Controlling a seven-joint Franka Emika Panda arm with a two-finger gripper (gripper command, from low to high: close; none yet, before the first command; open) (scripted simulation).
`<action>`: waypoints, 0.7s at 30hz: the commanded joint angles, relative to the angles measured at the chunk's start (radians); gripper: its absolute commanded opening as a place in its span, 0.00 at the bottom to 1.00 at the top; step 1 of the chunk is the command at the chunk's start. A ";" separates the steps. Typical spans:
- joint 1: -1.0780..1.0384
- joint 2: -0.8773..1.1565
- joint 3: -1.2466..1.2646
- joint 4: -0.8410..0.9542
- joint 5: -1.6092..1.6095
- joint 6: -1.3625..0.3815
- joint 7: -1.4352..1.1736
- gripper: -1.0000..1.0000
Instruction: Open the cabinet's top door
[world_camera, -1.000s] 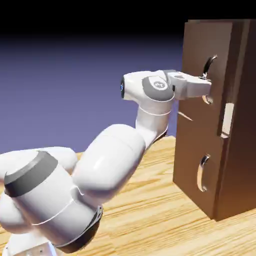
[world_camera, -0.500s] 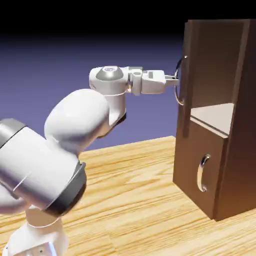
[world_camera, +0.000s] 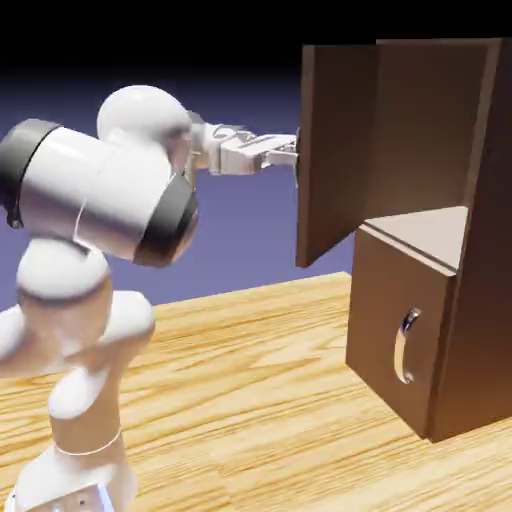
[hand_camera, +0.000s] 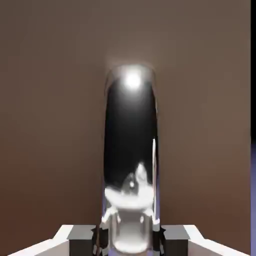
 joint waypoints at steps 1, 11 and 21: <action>0.017 0.036 -0.006 0.026 0.032 -0.024 0.019 0.00; 0.130 0.399 -0.106 0.310 0.330 -0.132 0.145 0.00; 0.107 0.761 -0.190 0.594 0.580 -0.130 0.132 0.00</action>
